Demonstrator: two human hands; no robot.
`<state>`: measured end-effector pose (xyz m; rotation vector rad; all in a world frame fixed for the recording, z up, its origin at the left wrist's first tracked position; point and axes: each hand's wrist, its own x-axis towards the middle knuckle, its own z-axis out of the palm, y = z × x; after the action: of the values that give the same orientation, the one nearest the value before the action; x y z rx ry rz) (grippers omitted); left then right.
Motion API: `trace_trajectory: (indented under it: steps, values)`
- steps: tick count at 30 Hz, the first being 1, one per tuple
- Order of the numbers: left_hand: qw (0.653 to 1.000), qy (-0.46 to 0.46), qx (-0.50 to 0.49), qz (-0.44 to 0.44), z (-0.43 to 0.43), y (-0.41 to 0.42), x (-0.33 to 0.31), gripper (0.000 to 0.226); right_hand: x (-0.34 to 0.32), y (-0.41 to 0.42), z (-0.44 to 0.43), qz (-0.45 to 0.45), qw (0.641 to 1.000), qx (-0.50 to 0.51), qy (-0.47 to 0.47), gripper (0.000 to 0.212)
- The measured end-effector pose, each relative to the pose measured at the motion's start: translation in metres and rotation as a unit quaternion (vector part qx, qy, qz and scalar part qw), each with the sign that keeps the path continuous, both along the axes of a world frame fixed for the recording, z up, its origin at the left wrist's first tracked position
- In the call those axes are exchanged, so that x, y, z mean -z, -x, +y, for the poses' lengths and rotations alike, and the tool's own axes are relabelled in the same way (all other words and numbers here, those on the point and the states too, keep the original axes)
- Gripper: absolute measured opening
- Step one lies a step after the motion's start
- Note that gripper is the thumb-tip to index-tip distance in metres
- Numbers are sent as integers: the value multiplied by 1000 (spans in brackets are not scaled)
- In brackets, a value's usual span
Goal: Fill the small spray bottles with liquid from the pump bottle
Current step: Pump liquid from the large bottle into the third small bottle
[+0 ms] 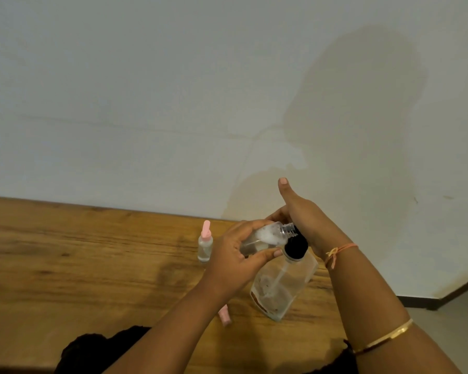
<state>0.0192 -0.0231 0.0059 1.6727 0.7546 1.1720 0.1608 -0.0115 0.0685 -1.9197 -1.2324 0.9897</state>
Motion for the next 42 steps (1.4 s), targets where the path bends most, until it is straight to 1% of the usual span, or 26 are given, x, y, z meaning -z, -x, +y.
trace_trajectory:
  steps: [2, 6, 12, 22, 26, 31, 37, 42]
  values:
    - [1000, -1, -5, 15, 1, 0, 3, 40, 4, 0, 0, -10, 1000, 7, 4, 87]
    - [1000, -1, -8, 14, 1, 0, 5, 40, 8, 0, 1, -13, 1000, 15, 2, 88]
    - [1000, -13, -4, -3, -3, 1, -4, 40, -2, 1, -1, 24, 1000, 7, -15, 84]
    - [1000, 5, -6, 4, 0, 0, 5, 37, 7, 1, 0, -29, 1000, 5, 4, 88]
    - [1000, 1, -12, 1, -2, 0, 2, 38, 1, 3, 0, -11, 1000, -3, -11, 87]
    - [1000, -10, -8, -2, -2, 0, -3, 41, -3, 1, 0, -21, 1000, -6, -22, 87]
    - [1000, -2, 5, 10, -2, 0, 2, 40, 8, -2, -2, -29, 1000, 9, 4, 85]
    - [1000, 0, -5, 1, -1, 0, 1, 40, -1, 2, -2, 4, 1000, 0, -4, 83]
